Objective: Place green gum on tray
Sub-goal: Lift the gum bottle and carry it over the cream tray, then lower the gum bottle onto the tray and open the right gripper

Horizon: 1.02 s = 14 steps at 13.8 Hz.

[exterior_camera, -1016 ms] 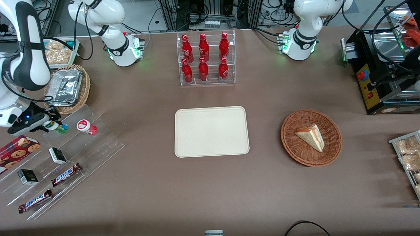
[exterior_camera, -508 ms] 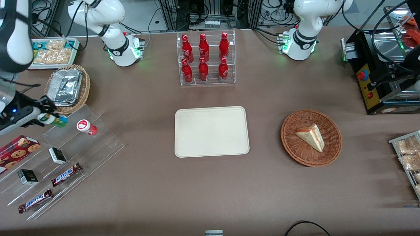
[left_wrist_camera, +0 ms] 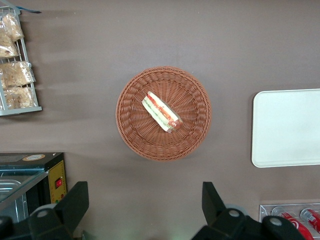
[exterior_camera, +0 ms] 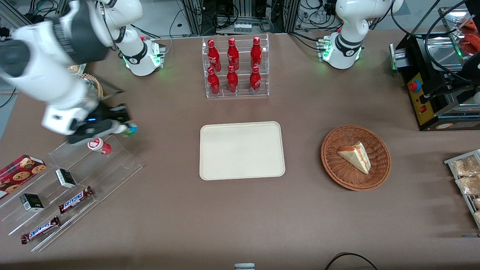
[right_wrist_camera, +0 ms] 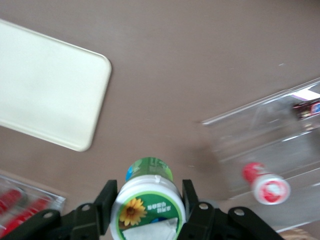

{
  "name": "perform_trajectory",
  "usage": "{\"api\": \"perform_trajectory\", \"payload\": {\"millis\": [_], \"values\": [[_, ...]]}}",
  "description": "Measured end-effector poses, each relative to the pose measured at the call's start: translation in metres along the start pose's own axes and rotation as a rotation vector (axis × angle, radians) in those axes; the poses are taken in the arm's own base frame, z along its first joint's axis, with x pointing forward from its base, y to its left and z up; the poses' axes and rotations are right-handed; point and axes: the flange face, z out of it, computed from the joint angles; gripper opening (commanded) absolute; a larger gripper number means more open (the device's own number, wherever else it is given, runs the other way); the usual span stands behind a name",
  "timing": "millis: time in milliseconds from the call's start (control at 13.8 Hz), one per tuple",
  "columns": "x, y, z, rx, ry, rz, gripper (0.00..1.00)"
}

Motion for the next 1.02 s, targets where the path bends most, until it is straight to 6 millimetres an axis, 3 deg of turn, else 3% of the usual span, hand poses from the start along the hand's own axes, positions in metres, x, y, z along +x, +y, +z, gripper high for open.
{"api": "perform_trajectory", "payload": {"millis": [218,435,726,1016], "values": [[0.034,-0.094,0.027,-0.007,0.031,0.131,0.0],[0.066,-0.183,0.083,0.005,0.089,0.244,0.0],[0.084,-0.246,0.17,0.023,0.144,0.296,0.0],[0.075,-0.288,0.238,-0.048,0.145,0.259,0.0]]}}
